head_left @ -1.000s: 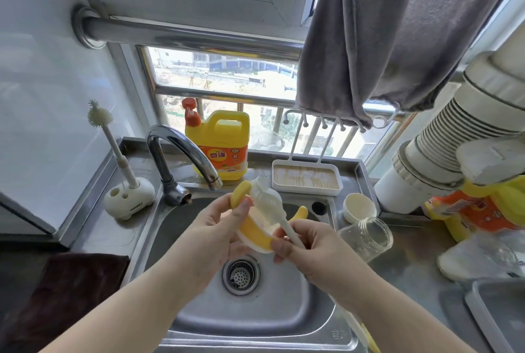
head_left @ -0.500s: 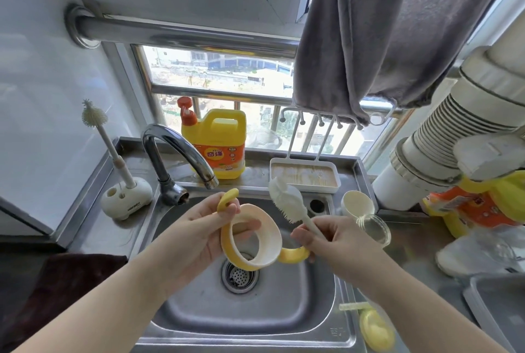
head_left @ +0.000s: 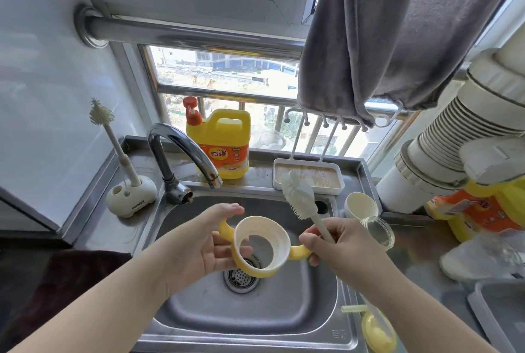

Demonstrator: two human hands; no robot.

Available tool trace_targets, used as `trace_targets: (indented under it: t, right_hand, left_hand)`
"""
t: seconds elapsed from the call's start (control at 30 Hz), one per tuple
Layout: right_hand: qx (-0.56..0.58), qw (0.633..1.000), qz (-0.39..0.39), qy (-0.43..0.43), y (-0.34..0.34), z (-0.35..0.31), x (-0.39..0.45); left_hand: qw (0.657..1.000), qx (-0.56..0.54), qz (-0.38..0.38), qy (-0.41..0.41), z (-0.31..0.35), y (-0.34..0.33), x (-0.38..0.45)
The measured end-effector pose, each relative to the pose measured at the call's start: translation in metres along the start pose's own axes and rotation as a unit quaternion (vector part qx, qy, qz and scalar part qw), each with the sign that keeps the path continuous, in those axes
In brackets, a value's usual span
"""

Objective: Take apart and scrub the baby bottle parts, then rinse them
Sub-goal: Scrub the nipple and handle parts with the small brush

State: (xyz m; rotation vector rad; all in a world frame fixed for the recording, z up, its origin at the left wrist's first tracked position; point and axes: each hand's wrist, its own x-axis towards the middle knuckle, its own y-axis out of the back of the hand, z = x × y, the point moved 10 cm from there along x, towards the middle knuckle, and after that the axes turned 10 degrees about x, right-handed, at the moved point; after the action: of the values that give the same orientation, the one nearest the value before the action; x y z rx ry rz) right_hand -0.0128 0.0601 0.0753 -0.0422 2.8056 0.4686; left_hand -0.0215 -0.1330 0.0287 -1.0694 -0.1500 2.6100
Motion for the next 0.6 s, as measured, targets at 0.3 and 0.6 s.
trace_targets:
  t: [0.3, 0.6]
  right_hand:
    - [-0.013, 1.000, -0.019, -0.011, -0.004, 0.010, 0.004]
    - [-0.414, 0.897, -0.078, 0.135, -0.025, -0.022, 0.005]
  left_hand:
    - [0.999, -0.014, -0.020, 0.027, -0.009, -0.001, 0.000]
    - [0.987, 0.121, 0.036, -0.103, 0.015, -0.004, 0.003]
